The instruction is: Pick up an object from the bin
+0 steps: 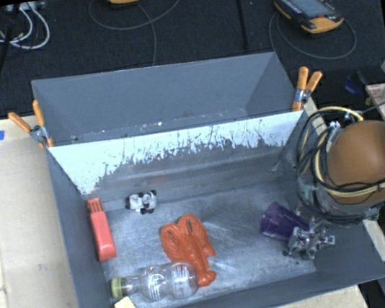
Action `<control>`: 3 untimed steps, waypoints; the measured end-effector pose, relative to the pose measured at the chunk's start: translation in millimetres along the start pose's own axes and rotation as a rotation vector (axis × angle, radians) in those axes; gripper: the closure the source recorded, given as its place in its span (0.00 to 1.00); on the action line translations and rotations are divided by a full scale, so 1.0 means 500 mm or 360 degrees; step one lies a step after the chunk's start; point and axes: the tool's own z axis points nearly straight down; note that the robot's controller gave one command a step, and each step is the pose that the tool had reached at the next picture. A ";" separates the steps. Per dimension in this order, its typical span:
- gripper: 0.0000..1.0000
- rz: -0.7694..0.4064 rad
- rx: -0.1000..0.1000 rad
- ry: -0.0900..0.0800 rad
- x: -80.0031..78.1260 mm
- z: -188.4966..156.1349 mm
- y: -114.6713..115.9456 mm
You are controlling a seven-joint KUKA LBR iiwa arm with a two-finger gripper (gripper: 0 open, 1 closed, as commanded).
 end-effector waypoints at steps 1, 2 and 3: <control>1.00 -0.0049 0.0020 -0.0025 0.035 -0.003 0.020; 1.00 -0.0060 0.0026 -0.0036 0.060 -0.006 0.044; 0.00 -0.0074 -0.0018 -0.0051 0.007 -0.004 0.022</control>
Offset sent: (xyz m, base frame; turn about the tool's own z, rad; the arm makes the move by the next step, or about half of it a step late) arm -0.0156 -0.0157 0.0002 -0.0511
